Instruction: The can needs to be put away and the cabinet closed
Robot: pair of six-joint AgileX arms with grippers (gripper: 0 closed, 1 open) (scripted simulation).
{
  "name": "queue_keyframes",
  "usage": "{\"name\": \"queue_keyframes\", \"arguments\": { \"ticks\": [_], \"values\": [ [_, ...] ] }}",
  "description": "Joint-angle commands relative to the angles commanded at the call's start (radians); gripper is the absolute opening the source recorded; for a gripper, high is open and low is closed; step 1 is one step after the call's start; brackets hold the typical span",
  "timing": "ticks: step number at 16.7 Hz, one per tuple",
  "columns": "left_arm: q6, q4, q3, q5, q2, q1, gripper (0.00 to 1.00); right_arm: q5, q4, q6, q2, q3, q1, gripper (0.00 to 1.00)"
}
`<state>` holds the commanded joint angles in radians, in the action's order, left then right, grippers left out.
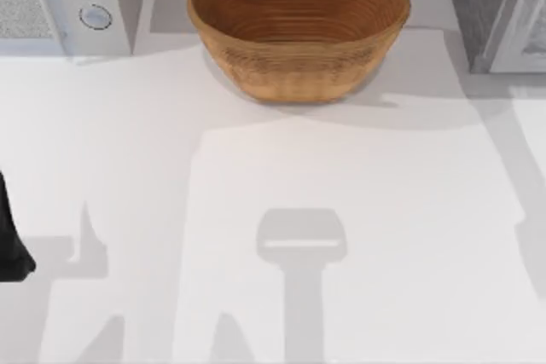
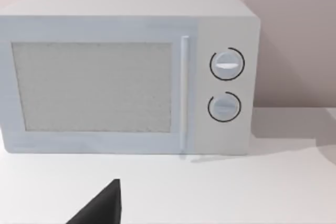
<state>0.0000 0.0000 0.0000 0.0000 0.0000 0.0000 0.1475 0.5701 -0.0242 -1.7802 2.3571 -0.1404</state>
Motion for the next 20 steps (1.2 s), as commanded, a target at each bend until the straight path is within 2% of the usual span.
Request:
{"name": "queue_keyframes", "arguments": {
  "ticks": [6, 13, 20],
  "values": [
    [0.0, 0.0, 0.0, 0.0, 0.0, 0.0, 1.0, -0.023, 0.092, 0.005, -0.263, 0.353, 0.037, 0.0],
    [0.0, 0.0, 0.0, 0.0, 0.0, 0.0, 1.0, -0.027, 0.107, 0.007, -0.307, 0.403, 0.043, 0.0],
    [0.0, 0.0, 0.0, 0.0, 0.0, 0.0, 1.0, -0.027, 0.107, 0.007, -0.307, 0.403, 0.043, 0.53]
  ]
}}
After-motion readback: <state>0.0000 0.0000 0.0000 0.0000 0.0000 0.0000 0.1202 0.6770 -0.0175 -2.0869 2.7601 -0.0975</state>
